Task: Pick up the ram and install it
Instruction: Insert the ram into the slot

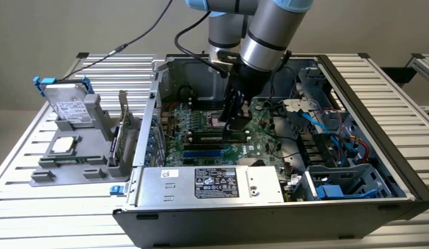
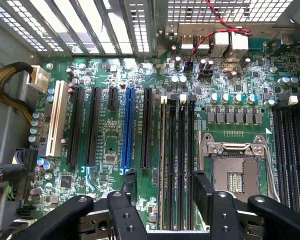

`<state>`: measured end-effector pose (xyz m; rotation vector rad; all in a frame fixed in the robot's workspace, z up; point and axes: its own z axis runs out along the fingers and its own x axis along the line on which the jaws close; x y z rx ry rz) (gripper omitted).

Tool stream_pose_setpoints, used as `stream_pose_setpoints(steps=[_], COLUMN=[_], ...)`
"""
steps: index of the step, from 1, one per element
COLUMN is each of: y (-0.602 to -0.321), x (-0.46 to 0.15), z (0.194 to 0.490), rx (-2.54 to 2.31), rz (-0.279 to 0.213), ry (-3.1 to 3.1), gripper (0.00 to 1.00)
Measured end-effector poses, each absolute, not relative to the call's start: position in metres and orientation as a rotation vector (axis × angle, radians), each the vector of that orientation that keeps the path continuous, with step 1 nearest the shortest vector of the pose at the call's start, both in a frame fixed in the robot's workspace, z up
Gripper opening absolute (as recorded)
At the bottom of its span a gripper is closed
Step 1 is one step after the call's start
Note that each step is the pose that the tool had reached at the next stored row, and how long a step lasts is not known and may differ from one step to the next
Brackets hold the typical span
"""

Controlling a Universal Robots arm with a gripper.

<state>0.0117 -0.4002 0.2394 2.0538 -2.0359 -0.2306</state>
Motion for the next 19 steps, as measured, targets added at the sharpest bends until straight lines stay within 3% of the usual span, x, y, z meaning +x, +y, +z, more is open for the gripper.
stream_pose_setpoints(steps=[2,5,8,10,19], y=[-0.4,-0.399,-0.398,-0.397,-0.394], x=[0.011,0.011,0.011,0.009,-0.001], z=[0.241,0.245,0.246,0.246,0.246], rx=[2.049,2.048,2.062,2.07,2.09], rz=[-0.23,-0.22,-0.191,-0.17,-0.098], ry=[-2.044,-2.057,-2.077,-2.087,-2.114], gripper=[0.42,0.36,0.18,0.13,0.1])
